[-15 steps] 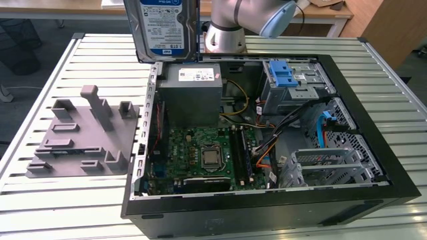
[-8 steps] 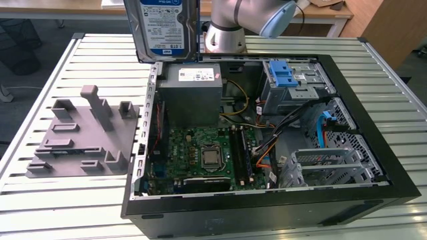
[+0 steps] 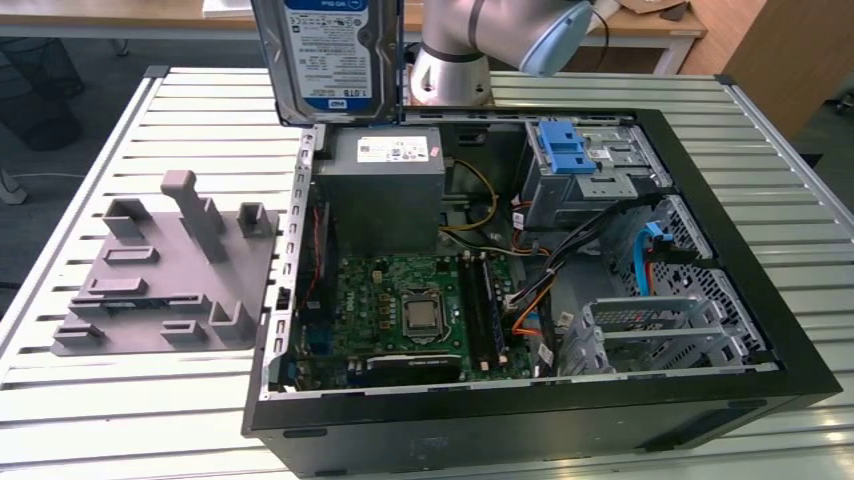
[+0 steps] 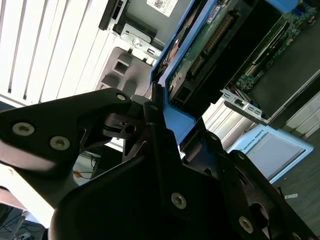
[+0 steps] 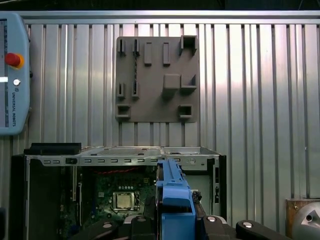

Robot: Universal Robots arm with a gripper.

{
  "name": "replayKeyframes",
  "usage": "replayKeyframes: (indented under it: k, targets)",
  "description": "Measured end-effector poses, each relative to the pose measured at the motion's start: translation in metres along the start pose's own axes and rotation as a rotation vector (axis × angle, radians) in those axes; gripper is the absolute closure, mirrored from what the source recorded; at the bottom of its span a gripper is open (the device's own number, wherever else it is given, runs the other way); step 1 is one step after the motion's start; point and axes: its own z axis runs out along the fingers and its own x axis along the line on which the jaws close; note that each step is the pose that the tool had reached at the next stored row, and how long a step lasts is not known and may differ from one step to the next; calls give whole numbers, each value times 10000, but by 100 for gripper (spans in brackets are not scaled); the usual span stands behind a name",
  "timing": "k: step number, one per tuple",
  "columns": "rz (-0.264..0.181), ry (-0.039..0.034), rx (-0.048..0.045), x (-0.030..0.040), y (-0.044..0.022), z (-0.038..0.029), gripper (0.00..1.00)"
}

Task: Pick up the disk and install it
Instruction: 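Pick up the disk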

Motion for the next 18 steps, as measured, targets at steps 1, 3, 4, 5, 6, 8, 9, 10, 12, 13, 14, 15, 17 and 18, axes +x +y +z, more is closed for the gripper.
replayKeyframes:
  k: [1, 3, 4, 5, 6, 8, 9, 10, 12, 13, 14, 15, 17, 18]
  targets:
    - [-1, 1, 0, 1, -13, -1, 64]
    - [0, 0, -1, 3, -42, -1, 64]
    - [0, 0, -1, 3, -66, -2, 64]
    - [1, 1, -3, 4, -95, -3, 64]
    - [0, 0, -4, 4, -123, -4, 64]
    - [0, 0, -6, 5, -177, -5, 64]
    - [0, 0, -8, 5, -213, -6, 64]
    - [0, 1, -9, 4, -258, -7, 64]
    - [1, 1, -11, 4, -310, -8, 64]
    - [0, 0, -10, 4, -329, -8, 64]
    - [0, 0, -11, 3, -343, -8, 64]
    - [0, 0, -10, 3, -354, -9, 64]
    - [2, 1, -11, 3, -355, -9, 64]
    - [1, 0, -10, 3, -357, -8, 64]
